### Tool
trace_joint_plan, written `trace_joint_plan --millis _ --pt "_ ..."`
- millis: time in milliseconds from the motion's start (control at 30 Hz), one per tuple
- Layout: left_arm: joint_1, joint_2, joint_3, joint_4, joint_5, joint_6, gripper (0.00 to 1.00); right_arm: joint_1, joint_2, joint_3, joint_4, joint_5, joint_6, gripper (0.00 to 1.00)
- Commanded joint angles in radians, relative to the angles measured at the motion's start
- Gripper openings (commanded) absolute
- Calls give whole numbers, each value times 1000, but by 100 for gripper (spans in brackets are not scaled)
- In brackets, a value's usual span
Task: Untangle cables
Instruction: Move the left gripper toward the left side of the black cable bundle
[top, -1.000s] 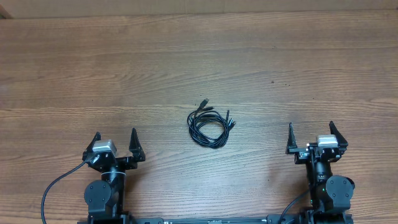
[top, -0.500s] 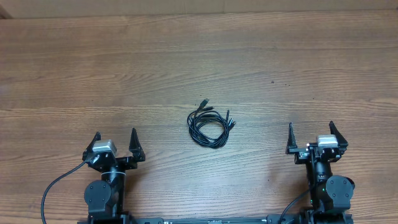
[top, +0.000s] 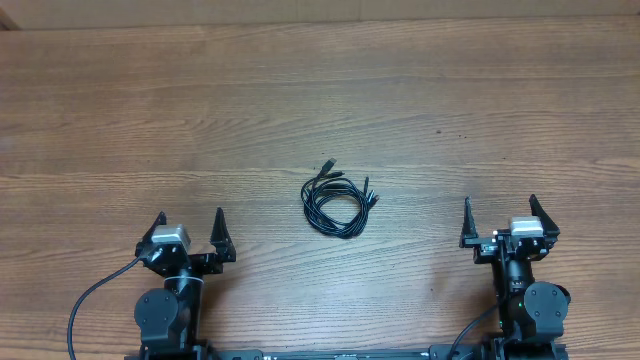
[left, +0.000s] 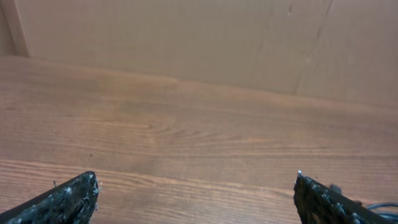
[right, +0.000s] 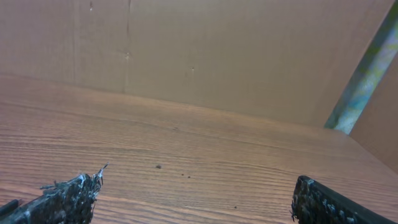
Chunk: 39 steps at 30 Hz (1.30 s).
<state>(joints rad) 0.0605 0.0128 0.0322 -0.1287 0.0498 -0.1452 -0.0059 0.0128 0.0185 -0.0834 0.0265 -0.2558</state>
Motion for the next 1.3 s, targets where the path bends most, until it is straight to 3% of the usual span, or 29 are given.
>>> trace_joint_plan --millis 0,200,633,1267 --pt "-2 -8 57 -72 30 42 100 -5 -10 -10 2 9 0 100" --pt "-2 -8 119 -180 29 45 100 -5 -10 -10 2 9 0 100" --pt "-2 76 190 -244 30 64 100 -5 -10 -10 2 9 0 100" --pt "-2 717 423 -240 60 90 100 -5 -10 -10 2 9 0 100"
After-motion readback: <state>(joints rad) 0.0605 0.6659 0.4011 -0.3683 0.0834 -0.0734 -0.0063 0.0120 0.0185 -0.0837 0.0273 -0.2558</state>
